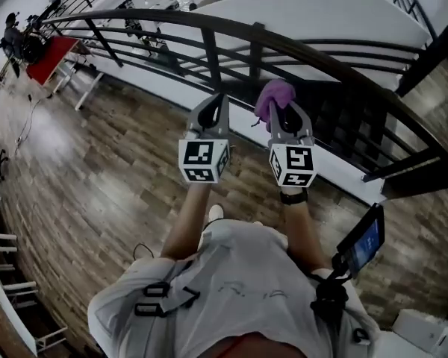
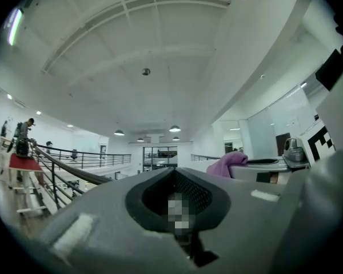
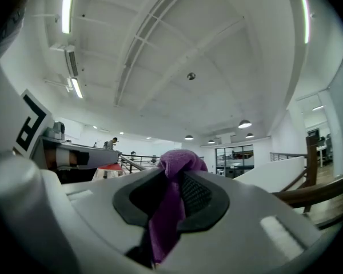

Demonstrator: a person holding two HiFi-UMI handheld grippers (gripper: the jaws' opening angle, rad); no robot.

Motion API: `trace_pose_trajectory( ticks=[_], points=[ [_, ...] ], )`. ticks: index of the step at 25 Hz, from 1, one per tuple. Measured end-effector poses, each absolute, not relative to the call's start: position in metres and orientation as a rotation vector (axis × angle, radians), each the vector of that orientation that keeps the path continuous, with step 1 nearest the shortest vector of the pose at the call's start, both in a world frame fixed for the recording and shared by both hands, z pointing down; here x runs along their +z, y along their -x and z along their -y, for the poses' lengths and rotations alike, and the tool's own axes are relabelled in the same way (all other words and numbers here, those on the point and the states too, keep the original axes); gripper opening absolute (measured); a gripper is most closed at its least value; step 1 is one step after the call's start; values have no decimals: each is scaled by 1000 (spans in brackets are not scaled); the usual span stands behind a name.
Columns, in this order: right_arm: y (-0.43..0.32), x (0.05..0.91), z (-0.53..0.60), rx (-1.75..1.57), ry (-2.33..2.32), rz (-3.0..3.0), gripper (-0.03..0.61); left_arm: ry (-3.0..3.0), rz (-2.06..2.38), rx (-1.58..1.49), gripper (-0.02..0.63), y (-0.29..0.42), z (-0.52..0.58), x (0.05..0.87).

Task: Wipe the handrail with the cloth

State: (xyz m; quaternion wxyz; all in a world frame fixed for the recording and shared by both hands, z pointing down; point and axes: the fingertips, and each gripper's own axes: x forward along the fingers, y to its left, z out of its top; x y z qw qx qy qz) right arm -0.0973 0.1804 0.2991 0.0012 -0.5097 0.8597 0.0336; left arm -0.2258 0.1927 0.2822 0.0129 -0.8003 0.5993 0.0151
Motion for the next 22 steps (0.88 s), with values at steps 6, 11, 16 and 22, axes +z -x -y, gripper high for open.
trace_pose_trajectory(
  ticks=[6, 11, 16, 22],
  points=[
    [-33, 310, -185, 72, 1874, -2507, 69, 2698, -1576, 42, 0, 99, -176, 298],
    [-77, 319, -169, 54, 1930, -2483, 69, 2771, -1474, 25, 0, 45, -152, 308],
    [-83, 329, -129, 64, 1937, -2496, 71, 2800, -1427, 25, 0, 28, -110, 318],
    [-60, 331, -29, 112, 1890, -2544, 72, 2800, -1417, 11, -2, 39, -8, 327]
  ],
)
